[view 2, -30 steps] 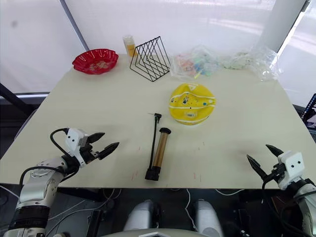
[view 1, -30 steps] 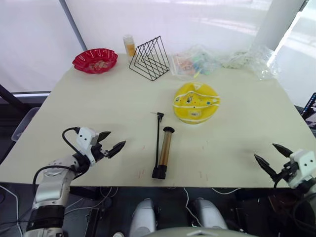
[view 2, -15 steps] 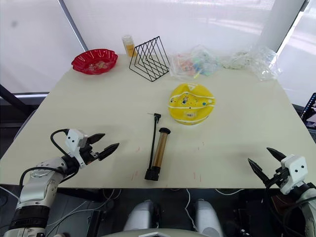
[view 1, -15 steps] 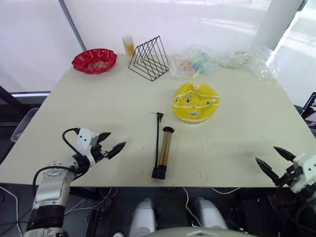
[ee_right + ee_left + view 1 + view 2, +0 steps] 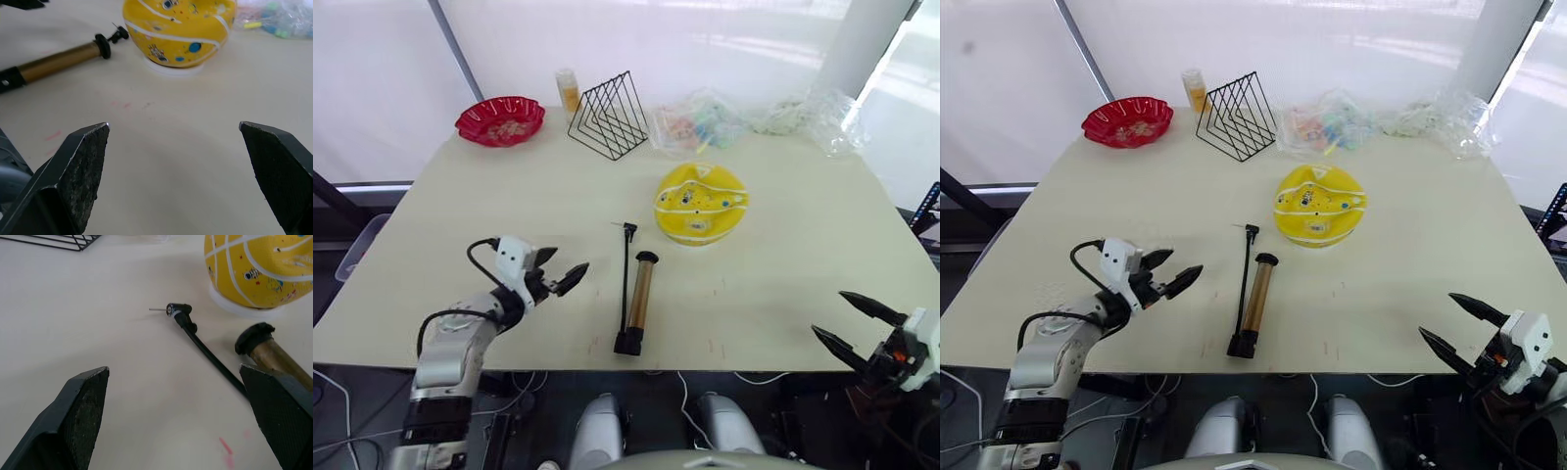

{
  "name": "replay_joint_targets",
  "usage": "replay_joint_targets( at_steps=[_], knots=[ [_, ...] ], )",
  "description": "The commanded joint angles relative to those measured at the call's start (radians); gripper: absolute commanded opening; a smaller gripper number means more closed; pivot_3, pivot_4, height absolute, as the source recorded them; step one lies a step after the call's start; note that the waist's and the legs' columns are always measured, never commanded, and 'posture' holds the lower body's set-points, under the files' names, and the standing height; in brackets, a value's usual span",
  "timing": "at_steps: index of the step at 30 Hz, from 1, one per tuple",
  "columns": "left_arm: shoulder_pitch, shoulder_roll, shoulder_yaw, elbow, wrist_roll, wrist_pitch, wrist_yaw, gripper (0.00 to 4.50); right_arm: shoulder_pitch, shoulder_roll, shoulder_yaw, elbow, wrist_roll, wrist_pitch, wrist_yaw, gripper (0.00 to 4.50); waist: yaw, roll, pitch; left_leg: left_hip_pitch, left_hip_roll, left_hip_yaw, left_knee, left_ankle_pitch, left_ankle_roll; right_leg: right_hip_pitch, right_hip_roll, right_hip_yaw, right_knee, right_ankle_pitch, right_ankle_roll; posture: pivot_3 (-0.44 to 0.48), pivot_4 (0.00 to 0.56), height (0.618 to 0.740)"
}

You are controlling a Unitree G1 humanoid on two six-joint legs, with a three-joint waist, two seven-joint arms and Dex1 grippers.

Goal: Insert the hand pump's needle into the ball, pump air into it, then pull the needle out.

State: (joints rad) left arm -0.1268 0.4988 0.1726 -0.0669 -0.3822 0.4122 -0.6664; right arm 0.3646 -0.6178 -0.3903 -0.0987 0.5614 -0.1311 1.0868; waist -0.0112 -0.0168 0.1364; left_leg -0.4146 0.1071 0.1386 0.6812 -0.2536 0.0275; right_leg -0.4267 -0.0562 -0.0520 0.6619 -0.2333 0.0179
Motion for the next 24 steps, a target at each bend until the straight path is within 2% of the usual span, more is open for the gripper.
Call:
replay_joint_targets(
  at_steps=[1, 6, 12, 17, 24],
  knots=[
    [-0.053, -0.043, -0.04, -0.076, 0.0, 0.094, 0.089, 4.5, -0.002, -0.019, -0.01, -0.073, 0.048, 0.03, 0.027, 4.49, 0.003, 0.0, 0.0, 0.0, 0.0, 0.0, 0.0, 0.0, 0.0, 0.0, 0.0, 0.0, 0.0, 0.0, 0.0, 0.0, 0.15, 0.737],
    [-0.125, -0.147, -0.076, -0.098, 0.057, 0.22, 0.289, 4.5, -0.023, -0.021, -0.01, -0.104, 0.049, 0.039, 0.045, 4.49, 0.011, 0.0, 0.0, 0.0, -0.001, 0.0, 0.0, 0.0, 0.0, 0.001, 0.0, 0.0, -0.001, 0.001, 0.002, 0.0, 0.15, 0.737],
    [-0.155, -0.253, -0.13, -0.136, 0.116, 0.345, 0.46, 4.5, -0.039, -0.023, -0.019, -0.131, 0.053, 0.044, 0.049, 4.49, 0.012, -0.001, 0.0, 0.0, -0.002, -0.005, 0.0, 0.0, 0.0, 0.001, 0.002, 0.0, -0.001, 0.002, 0.002, 0.0, 0.15, 0.737],
    [-0.177, -0.315, -0.178, -0.121, 0.177, 0.395, 0.556, 4.5, -0.049, -0.026, -0.021, -0.151, 0.058, 0.057, 0.04, 4.49, 0.016, -0.001, 0.0, 0.0, -0.004, -0.008, 0.0, 0.0, 0.0, 0.001, 0.002, 0.0, -0.001, 0.002, 0.003, 0.0, 0.15, 0.737],
    [-0.229, -0.375, -0.227, -0.063, 0.25, 0.417, 0.627, 4.5, -0.052, -0.026, -0.024, -0.18, 0.062, 0.075, 0.033, 4.49, 0.026, -0.001, 0.0, -0.001, -0.005, -0.009, 0.0, 0.0, 0.0, 0.002, 0.002, 0.0, -0.001, 0.001, 0.002, 0.0, 0.15, 0.737]
  ],
)
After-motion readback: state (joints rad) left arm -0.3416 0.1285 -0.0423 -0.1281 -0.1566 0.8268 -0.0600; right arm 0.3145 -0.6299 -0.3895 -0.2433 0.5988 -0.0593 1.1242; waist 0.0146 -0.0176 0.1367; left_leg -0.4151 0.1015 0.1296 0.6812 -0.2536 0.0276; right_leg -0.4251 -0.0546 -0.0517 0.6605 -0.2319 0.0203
